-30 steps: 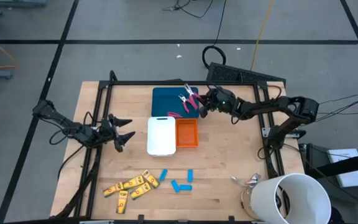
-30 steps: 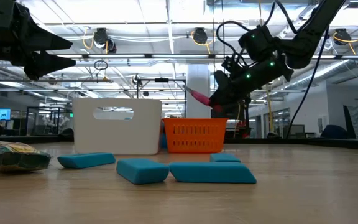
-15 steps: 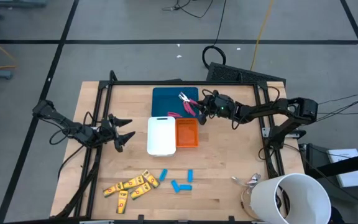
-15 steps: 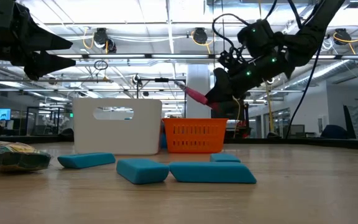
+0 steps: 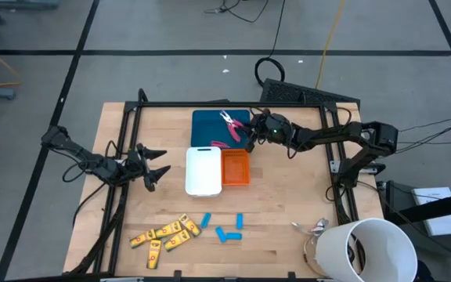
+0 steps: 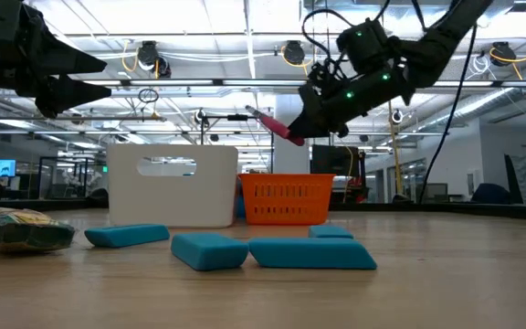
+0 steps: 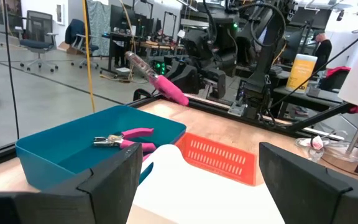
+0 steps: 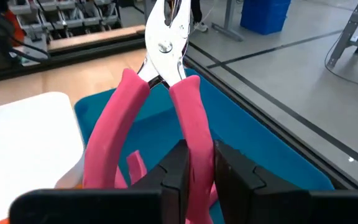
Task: Pick & Place School Supplies
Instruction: Put the pink hole puncher into the blue bin
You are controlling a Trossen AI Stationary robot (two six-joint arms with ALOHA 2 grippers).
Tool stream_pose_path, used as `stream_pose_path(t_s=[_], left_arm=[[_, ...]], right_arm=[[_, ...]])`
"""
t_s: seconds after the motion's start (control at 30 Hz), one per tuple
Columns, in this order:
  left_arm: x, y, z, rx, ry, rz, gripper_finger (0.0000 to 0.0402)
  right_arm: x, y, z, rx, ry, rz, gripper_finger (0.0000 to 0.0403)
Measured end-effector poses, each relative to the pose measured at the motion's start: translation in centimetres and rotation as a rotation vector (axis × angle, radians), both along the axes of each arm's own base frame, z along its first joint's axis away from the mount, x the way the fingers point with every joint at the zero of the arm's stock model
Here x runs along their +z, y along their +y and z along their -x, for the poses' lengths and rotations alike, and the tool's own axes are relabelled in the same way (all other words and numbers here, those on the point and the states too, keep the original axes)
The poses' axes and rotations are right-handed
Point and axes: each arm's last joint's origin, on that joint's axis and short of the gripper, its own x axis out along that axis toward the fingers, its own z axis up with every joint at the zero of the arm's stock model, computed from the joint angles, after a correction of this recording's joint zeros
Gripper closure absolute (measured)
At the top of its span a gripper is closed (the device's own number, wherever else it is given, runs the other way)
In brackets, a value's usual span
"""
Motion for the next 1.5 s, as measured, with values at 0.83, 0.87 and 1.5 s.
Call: stream_pose_path(t_s=[0.83,0.87,1.5], left_arm=[[0.0,0.0,0.0,0.000,0.000,0.000,0.0078],[0.0,0.0,0.0,0.000,0.000,0.000,0.0078],[0.0,0.0,0.0,0.000,0.000,0.000,0.0078]], right_arm=[[-6.7,-5.1,-5.7,0.012,0.183,-0.133,0.0351],[-6.8,-5.1,-5.7,0.011,0.185,-0.134,0.0351],[-6.6,-5.0,-5.7,0.006,0.173,-0.143,0.0274]])
